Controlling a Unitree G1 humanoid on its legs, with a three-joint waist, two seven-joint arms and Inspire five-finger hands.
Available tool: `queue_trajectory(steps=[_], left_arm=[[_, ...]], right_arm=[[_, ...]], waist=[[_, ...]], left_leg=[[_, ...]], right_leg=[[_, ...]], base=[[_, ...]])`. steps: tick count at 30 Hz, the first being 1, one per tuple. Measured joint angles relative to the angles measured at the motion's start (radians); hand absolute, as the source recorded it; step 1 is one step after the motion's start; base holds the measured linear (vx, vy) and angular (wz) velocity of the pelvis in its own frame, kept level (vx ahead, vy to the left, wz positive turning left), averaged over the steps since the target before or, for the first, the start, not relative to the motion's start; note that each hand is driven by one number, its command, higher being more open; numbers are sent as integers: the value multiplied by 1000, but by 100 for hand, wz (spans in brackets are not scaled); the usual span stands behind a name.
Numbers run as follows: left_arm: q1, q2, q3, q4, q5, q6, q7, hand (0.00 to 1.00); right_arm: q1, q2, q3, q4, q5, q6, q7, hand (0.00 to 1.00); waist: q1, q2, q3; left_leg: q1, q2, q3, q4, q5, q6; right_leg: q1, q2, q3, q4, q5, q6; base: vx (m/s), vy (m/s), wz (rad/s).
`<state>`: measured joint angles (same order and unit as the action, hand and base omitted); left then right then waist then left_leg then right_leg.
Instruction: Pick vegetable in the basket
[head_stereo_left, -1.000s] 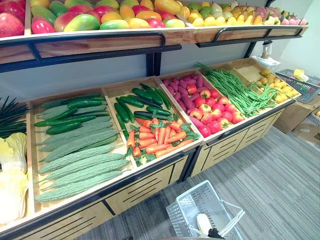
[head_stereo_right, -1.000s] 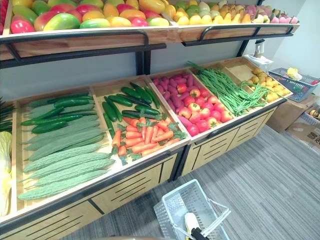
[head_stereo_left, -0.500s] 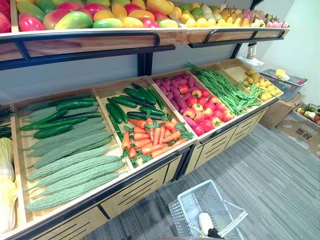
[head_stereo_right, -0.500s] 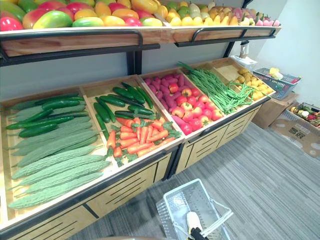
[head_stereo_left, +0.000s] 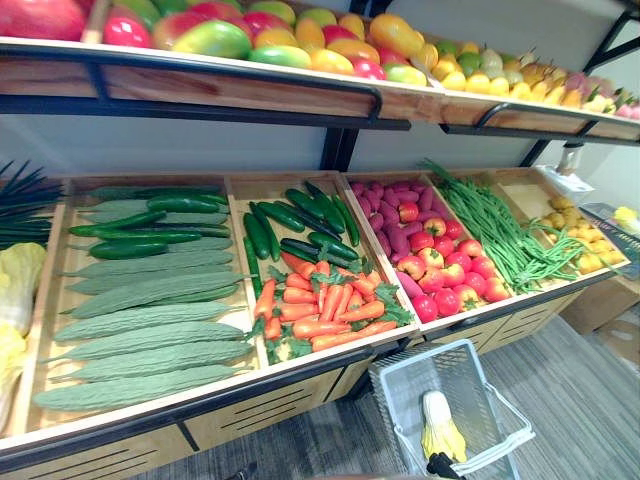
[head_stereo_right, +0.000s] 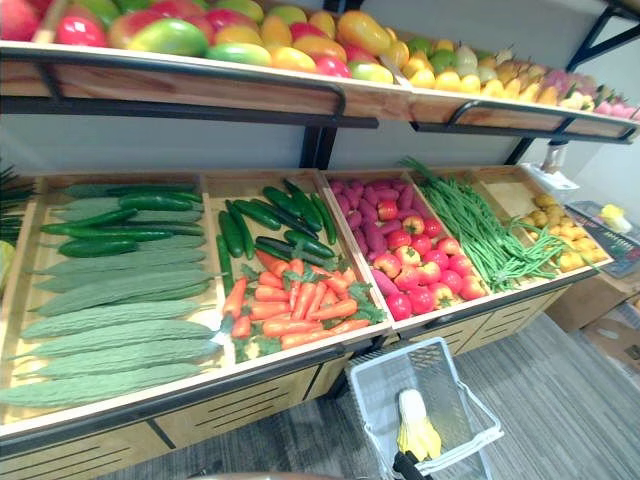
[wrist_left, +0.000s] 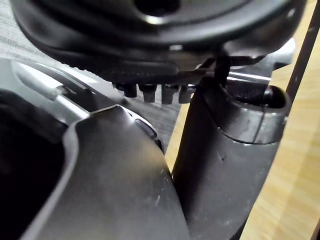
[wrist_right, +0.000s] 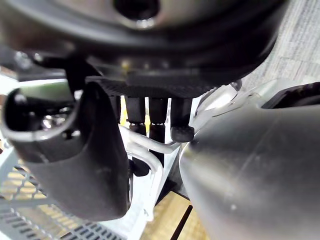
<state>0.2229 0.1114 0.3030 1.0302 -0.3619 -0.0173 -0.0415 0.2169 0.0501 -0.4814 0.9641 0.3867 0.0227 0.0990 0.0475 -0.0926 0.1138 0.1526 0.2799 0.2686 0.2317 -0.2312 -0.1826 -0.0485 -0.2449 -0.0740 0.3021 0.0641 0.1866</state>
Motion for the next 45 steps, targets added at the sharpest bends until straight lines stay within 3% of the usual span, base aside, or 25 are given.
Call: queue_trajectory(steps=[1,2,3,4,5,6,7,8,9,10,12,13,14,16,18,20,25,32,36,38,39,41,43,45], left_arm=[[0,1,0,4,0,-1,-1,100],[6,-13,-6,11,6,-1,-2,100],[7,-28,-13,22,18,-3,0,100],[7,-31,-20,24,20,-3,2,100],[-1,-37,-36,25,18,-2,3,100],[-2,-31,-46,27,15,-2,5,100],[-1,-22,-47,27,12,-4,6,100],[-13,-21,-48,50,10,-8,13,100],[-16,-9,-69,51,17,-23,23,100],[-21,-9,-74,50,22,-28,24,100],[-24,-3,-91,50,23,-31,3,100],[-25,-5,-93,50,22,-32,-6,100],[-28,-4,-102,51,20,-38,-6,100],[-33,3,-127,50,15,-47,-4,100],[-43,5,-142,42,-1,-45,4,100],[-57,12,-143,42,-1,-34,18,100],[-71,13,-140,43,-14,-15,43,100],[-55,-53,-63,51,-270,-26,94,100],[-34,-95,2,53,-578,-124,162,100],[-26,-121,49,54,-730,-213,204,100],[-24,-124,57,54,-743,-225,210,100],[-4,-144,121,56,-899,-356,245,100],[4,-150,172,60,-978,-436,248,100],[11,-152,253,68,-1086,-588,220,100]], right_arm=[[-7,-1,-5,18,1,-3,-1,0],[-27,-28,-9,53,1,1,-5,0],[-43,-59,-9,72,1,7,-7,0],[-50,-71,-7,74,-2,14,-9,0],[-65,-89,-6,73,-3,21,-13,0],[-81,-102,2,65,-12,14,-15,0],[-84,-104,26,63,-31,14,-11,0],[-91,-115,63,71,-46,14,-2,0],[-100,-127,68,104,-52,25,-10,0],[-97,-129,69,114,-52,33,-11,0],[-91,-133,68,138,-30,43,-25,0],[-96,-134,68,148,-30,43,-28,0],[-96,-131,70,150,-30,43,-28,0],[-93,-126,69,151,-31,45,-29,0],[-95,-128,70,144,-31,54,-39,0],[-95,-120,70,144,-30,67,-44,0],[-84,-117,61,147,-33,83,-44,0],[-84,-102,21,142,-37,46,-39,0],[-79,-89,31,138,-41,38,-39,0],[-68,-88,39,129,-41,39,-40,0],[-68,-88,40,129,-41,39,-40,0],[-69,-88,55,128,-40,41,-45,0],[-63,-90,71,129,-38,42,-50,0],[-59,-90,72,129,-37,53,-57,0]], waist=[[0,-1,-7],[-2,34,-25],[-8,61,-39],[-11,68,-42],[-21,76,-37],[-43,91,-29],[-51,73,-36],[-60,88,-24],[-61,84,-30],[-68,81,-31],[-74,74,-26],[-73,72,-25],[-73,72,-25],[-76,68,-22],[-77,74,-26],[-79,62,-19],[-89,62,-11],[-83,90,6],[-67,92,5],[-48,89,4],[-48,89,4],[-40,82,1],[-31,82,1],[-16,84,0]], left_leg=[[3,4,1,-6,2,-13],[9,36,16,-33,32,-46],[26,57,35,-86,97,-42],[35,61,41,-109,139,-35],[49,64,51,-132,231,-4],[49,91,56,-120,295,10],[44,96,57,-115,311,7],[37,129,51,-103,321,12],[18,127,64,-104,351,54],[8,126,82,-108,370,80],[-19,91,103,-93,342,48],[-27,27,106,-81,263,-17],[-24,-34,113,-92,199,-21],[6,-70,191,-150,192,21],[23,-88,212,-191,183,41],[30,-103,209,-211,182,41],[41,-115,210,-249,181,43],[69,-119,224,-299,201,42],[79,-116,211,-319,219,38],[80,-115,202,-320,220,38],[80,-115,199,-321,221,38],[75,-114,181,-325,224,37],[75,-113,176,-325,225,36],[75,-111,170,-325,225,35]], right_leg=[[10,-5,-21,0,-64,39],[21,30,-36,-10,-128,25],[21,55,-56,0,-160,4],[21,62,-65,15,-169,-7],[5,66,-79,105,-185,-30],[-32,88,-61,121,-270,-39],[0,104,-51,-24,-238,-59],[43,137,-76,-89,-172,-84],[48,147,-110,-73,-181,-112],[55,146,-129,-75,-183,-115],[73,138,-165,-96,-189,-126],[82,133,-152,-117,-189,-127],[86,131,-141,-120,-189,-127],[94,130,-135,-115,-189,-127],[86,131,-109,-115,-190,-127],[84,124,-91,-116,-189,-126],[73,124,-61,-116,-189,-126],[71,135,-44,-123,-183,-116],[95,138,-66,-151,-177,-104],[105,136,-82,-157,-177,-104],[106,136,-85,-158,-177,-104],[116,134,-103,-167,-177,-103],[127,134,-112,-175,-176,-102],[139,135,-123,-187,-175,-101]], base=[[342,-532,17],[408,-604,15],[336,-466,18],[293,-442,32],[232,-469,53],[161,-465,58],[84,-434,62],[101,-426,62],[143,-400,69],[178,-352,86],[122,-170,56],[116,-10,9],[110,47,7],[85,80,13],[49,103,2],[-10,92,0],[-38,36,-2],[-58,-27,-8],[-53,-48,11],[-32,-33,19],[-22,-30,22],[11,-28,20],[19,-26,13],[5,-26,12]])
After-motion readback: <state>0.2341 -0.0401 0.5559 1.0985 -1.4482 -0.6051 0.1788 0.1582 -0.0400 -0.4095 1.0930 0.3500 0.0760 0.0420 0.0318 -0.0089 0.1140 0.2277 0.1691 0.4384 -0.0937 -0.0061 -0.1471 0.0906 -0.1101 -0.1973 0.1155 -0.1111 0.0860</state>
